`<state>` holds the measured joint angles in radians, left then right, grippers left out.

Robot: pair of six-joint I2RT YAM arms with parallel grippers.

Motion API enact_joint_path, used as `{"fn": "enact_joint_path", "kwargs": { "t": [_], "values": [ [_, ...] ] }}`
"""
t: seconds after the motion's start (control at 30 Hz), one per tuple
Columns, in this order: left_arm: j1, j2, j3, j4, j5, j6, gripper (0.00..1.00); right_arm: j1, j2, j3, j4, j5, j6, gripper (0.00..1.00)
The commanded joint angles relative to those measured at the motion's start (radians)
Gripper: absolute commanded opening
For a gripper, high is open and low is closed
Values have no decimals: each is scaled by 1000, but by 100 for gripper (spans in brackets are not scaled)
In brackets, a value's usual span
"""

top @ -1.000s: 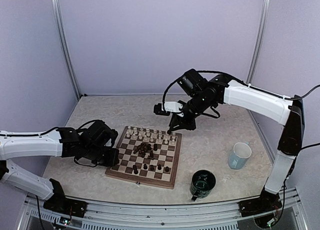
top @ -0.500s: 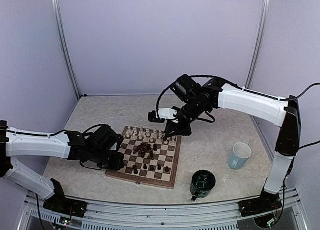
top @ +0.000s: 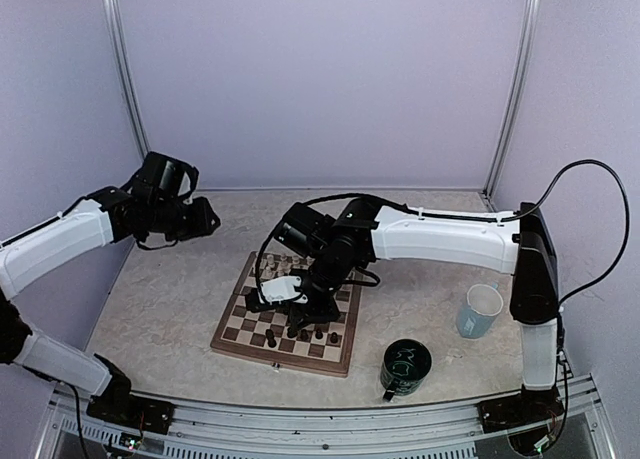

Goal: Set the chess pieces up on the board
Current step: Place the king on d8.

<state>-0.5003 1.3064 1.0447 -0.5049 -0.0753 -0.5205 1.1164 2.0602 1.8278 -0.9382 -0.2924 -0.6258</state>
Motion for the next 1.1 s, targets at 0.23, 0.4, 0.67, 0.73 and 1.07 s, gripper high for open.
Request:
{"fn": "enact_joint_path", "kwargs": {
  "t": [0.23, 0.4, 0.67, 0.73, 1.07],
  "values": [
    [164, 193, 254, 191, 35, 141, 45, 79, 67, 23, -22, 80, 11, 6],
    [280, 185, 160, 299, 173, 93, 46, 85, 112, 68, -32, 82, 8, 6],
    [336, 157, 98, 345, 244, 77, 46, 85, 151, 103, -29, 115, 0, 6],
    [336, 147, 91, 351, 253, 77, 46, 85, 157, 106, -26, 128, -2, 6],
    [335, 133, 78, 356, 272, 78, 47, 71, 167, 103, -11, 134, -4, 8]
  ]
}}
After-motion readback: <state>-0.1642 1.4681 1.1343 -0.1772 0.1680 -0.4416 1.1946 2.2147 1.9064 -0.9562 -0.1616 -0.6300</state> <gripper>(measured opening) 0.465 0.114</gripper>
